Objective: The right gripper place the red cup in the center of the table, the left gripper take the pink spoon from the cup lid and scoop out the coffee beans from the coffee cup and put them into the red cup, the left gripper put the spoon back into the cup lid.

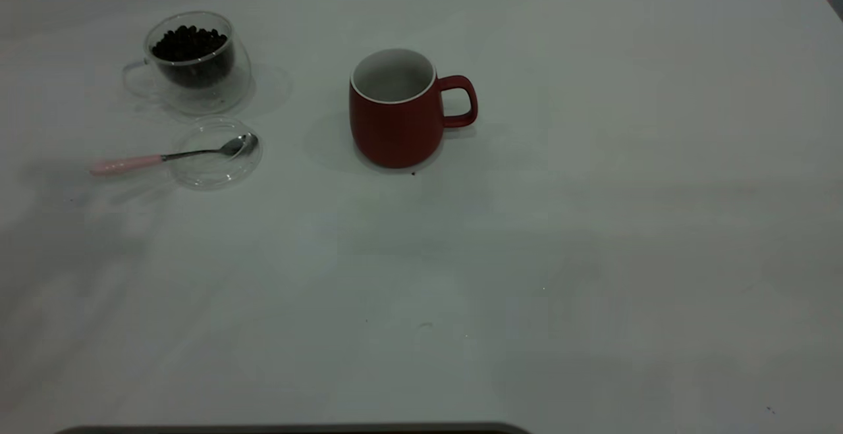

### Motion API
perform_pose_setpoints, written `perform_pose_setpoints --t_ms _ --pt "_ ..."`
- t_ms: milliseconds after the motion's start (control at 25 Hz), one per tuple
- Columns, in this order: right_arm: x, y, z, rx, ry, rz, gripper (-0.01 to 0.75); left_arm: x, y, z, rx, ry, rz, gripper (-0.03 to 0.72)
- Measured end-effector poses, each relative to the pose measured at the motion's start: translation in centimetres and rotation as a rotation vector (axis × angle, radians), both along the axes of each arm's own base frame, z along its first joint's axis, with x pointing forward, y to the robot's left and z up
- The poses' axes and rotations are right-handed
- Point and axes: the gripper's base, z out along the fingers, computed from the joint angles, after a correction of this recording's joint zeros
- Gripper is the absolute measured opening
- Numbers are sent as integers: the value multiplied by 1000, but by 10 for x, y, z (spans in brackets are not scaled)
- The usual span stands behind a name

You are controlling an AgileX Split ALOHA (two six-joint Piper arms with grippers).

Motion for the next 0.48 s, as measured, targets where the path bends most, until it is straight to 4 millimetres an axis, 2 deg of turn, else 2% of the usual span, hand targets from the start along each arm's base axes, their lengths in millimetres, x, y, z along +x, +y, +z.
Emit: perform_pose_setpoints --t_ms 200,320,480 --pt "0 0 0 0 0 0 591 -62 2 20 -3 -104 2 484" --pt "0 0 0 0 0 0 591 -87 3 18 -4 -124 2 484" --pt "0 0 0 0 0 0 591 -116 5 1 4 -108 3 484"
